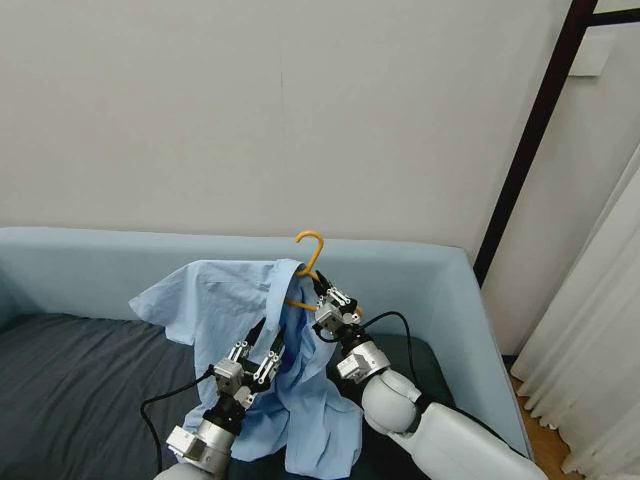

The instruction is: Pick up the clothes from the sofa and hang them on the clothes hanger.

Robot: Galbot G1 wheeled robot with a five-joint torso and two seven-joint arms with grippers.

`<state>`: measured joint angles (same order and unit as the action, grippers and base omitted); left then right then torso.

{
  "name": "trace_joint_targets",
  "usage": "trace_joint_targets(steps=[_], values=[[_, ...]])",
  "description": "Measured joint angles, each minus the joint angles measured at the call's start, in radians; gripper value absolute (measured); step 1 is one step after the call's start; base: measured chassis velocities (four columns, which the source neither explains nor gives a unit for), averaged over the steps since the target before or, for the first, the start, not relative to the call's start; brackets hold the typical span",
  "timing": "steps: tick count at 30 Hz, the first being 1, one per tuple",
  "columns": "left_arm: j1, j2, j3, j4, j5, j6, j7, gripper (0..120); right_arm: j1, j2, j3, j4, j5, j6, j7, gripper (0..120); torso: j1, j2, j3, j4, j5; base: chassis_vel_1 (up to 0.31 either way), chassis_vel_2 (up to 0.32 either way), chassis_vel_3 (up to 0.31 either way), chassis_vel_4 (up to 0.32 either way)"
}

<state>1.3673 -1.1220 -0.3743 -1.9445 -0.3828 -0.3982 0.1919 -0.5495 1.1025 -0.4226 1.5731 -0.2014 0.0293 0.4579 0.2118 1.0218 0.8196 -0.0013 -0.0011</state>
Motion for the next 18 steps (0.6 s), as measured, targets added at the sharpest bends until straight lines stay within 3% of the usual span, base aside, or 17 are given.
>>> trace_joint_targets(steps=[1,2,6,7,10,12,13,16,18], values=[[0.015,0.05,-0.032,-0.011,-0.011,-0.013,0.021,71,0.001,0.0,0.011,-0.011,-0.013,0.019,-0.014,4,0.0,0.0,0.0,0.0004,0.0,0.0,0.0,0.0,0.0],[0.015,0.05,-0.032,-0.011,-0.011,-0.013,0.021,71,0.001,0.0,0.011,-0.011,-0.013,0.019,-0.014,4,0.0,0.0,0.0,0.0004,0.0,0.0,0.0,0.0,0.0],[0.024,0.292,-0.158,-0.066,-0.186,-0.004,0.137,88,-0.002,0.002,0.046,-0.043,-0.062,0.066,-0.046,4,0.0,0.0,0.0,0.0006,0.0005,0.0,0.0,0.0,0.0],[0.024,0.292,-0.158,-0.066,-0.186,-0.004,0.137,88,-0.002,0.002,0.046,-0.043,-0.062,0.066,-0.046,4,0.0,0.0,0.0,0.0006,0.0005,0.0,0.0,0.0,0.0],[-0.051,0.489,-0.216,-0.049,-0.334,0.037,0.232,98,-0.002,0.007,0.049,-0.063,-0.081,0.082,-0.057,4,0.0,0.0,0.0,-0.0002,0.0006,0.0,0.0,0.0,0.0],[-0.122,0.587,-0.201,0.002,-0.401,0.06,0.286,100,-0.002,0.01,0.046,-0.075,-0.1,0.094,-0.068,4,0.0,0.0,0.0,0.0,0.0004,0.0,0.0,0.0,0.0],[-0.122,0.587,-0.201,0.002,-0.401,0.06,0.286,100,-0.002,0.01,0.046,-0.075,-0.1,0.094,-0.068,4,0.0,0.0,0.0,0.0,0.0004,0.0,0.0,0.0,0.0],[-0.283,0.694,-0.129,0.132,-0.442,0.104,0.422,100,-0.002,0.017,0.046,-0.092,-0.124,0.117,-0.087,4,0.0,0.0,0.0,-0.0003,0.0004,0.0,0.0,0.0,0.0],[-0.327,0.715,-0.106,0.169,-0.445,0.119,0.461,100,-0.002,0.017,0.046,-0.097,-0.13,0.123,-0.09,4,0.0,0.0,0.0,0.0,0.0001,0.0,0.0,0.0,0.0]])
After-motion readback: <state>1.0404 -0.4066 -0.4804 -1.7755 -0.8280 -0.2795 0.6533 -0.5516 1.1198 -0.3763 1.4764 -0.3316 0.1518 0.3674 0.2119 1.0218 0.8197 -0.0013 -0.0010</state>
